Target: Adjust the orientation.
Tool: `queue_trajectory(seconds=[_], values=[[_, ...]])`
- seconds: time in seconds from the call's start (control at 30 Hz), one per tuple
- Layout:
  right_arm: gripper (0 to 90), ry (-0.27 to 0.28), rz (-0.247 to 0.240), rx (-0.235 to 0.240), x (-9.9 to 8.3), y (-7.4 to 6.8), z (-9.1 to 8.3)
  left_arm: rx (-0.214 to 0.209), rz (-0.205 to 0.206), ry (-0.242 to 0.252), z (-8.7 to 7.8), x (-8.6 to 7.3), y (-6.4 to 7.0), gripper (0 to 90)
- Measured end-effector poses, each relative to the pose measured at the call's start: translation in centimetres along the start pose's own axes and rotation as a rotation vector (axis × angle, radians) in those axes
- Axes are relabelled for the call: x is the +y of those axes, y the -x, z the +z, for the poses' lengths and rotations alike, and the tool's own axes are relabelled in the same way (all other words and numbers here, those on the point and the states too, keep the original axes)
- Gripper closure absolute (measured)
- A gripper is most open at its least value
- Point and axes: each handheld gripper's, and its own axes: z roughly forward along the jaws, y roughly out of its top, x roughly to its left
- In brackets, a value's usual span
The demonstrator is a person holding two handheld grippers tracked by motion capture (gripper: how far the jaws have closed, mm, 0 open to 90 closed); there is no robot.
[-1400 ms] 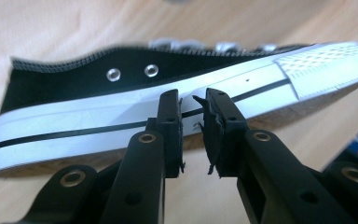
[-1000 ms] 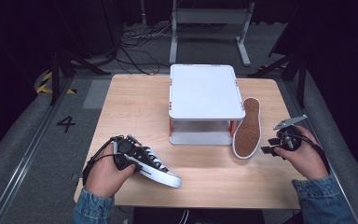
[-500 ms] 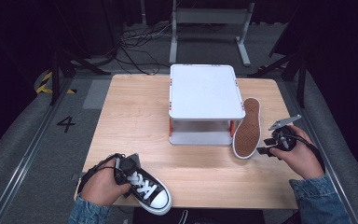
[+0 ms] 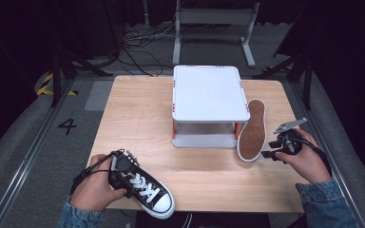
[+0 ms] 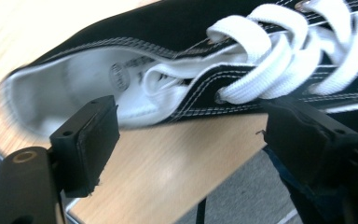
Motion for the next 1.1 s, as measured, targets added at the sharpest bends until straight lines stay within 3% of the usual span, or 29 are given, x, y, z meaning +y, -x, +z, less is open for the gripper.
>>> queue_trajectory(seconds=[0.07,0.2,0.4,0.57,0.73,0.8,0.87,0.93,0.97,1.0,1.07,1.1], values=[[44.7,0.006,-0.002,0.003,-0.1,-0.1,0.0,-0.003,0.021,-0.003,0.5,0.3,0.1,13.7],[43.6,0.007,-0.010,0.008,-0.3,-0.1,0.1,-0.002,0.048,-0.019,0.5,0.7,0.1,16.4],[42.6,0.015,-0.011,0.008,-0.6,-0.1,0.0,0.015,0.047,-0.014,0.0,0.9,0.0,18.5],[41.9,0.013,-0.015,0.011,-0.6,-0.2,0.1,0.007,0.043,0.027,-0.2,1.1,-0.1,18.0],[40.5,0.019,-0.025,0.013,-0.6,-0.3,0.2,0.003,0.092,0.076,-0.8,0.9,0.1,20.0],[40.0,0.020,-0.026,0.013,-0.6,-0.3,0.2,-0.014,0.119,0.060,0.0,1.1,0.0,17.2],[39.9,0.020,-0.030,0.012,-0.6,-0.3,0.2,-0.025,0.128,0.070,0.2,1.2,-0.1,15.9],[39.5,0.022,-0.034,0.022,-0.6,-0.4,0.3,-0.074,0.128,0.084,0.6,0.9,-0.5,16.1],[39.5,0.022,-0.034,0.022,-0.6,-0.4,0.3,-0.074,0.128,0.084,0.6,0.9,-0.5,17.0],[39.4,0.021,-0.032,0.021,-0.5,-0.5,0.4,-0.104,0.141,0.060,0.9,0.7,-0.6,18.7],[39.3,0.021,-0.033,0.020,-0.5,-0.4,0.4,-0.122,0.146,0.039,1.0,0.4,-0.7,18.9],[39.3,0.013,-0.032,0.020,-0.5,-0.5,0.4,-0.135,0.159,0.025,1.0,0.3,-0.7,26.0]])
